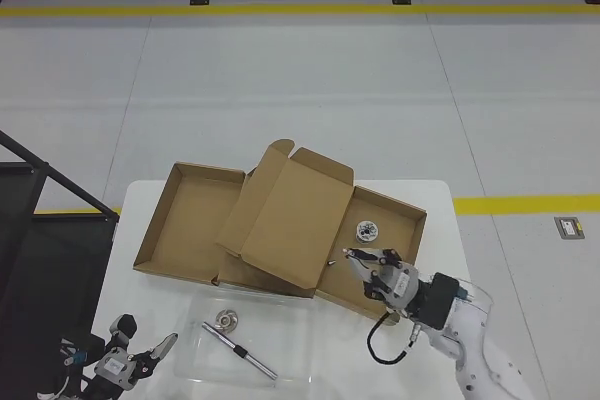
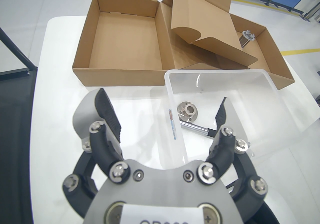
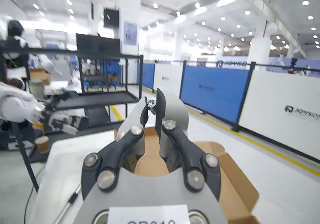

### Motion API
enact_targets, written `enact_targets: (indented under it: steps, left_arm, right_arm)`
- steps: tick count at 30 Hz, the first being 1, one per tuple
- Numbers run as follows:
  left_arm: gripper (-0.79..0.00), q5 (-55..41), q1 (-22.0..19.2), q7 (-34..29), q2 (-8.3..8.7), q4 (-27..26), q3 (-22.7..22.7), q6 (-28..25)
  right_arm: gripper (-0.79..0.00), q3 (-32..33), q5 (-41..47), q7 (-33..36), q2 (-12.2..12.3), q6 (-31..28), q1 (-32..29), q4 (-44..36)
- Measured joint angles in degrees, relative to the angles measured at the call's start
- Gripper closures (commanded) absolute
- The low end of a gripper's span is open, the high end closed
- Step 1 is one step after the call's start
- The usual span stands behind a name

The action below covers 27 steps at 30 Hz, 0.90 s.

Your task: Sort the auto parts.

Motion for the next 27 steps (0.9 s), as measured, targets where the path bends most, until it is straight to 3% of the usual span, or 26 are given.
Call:
enact_targets:
  steps: [7,16,19,25,27]
  left_arm:
    - [-0.785,0.0,0.0,0.0,0.0,0.0,0.0,0.0]
    - [-0.785,0.0,0.0,0.0,0.0,0.0,0.0,0.0]
    - [-0.785,0.0,0.0,0.0,0.0,0.0,0.0,0.0]
    - [-0.785,0.0,0.0,0.0,0.0,0.0,0.0,0.0]
    - [-0.785,0.0,0.0,0.0,0.0,0.0,0.0,0.0]
  right_arm:
    - [0.0,2.42,3.33,29.43,0.19,7.31,0.56,1.03]
    - [0.0,-0.31,6.82,64.33,-0.18,10.52,7.37,9.68]
    - [0.0,-1.45,9.15,69.64,-0.45,11.12,9.04,12.05]
    - [0.0,-2.04,10.78,73.58,-0.53,12.3,12.05,16.92]
    - [-0.139,-2.23,10.49,74.37,-0.53,13.19,12.58,17.77]
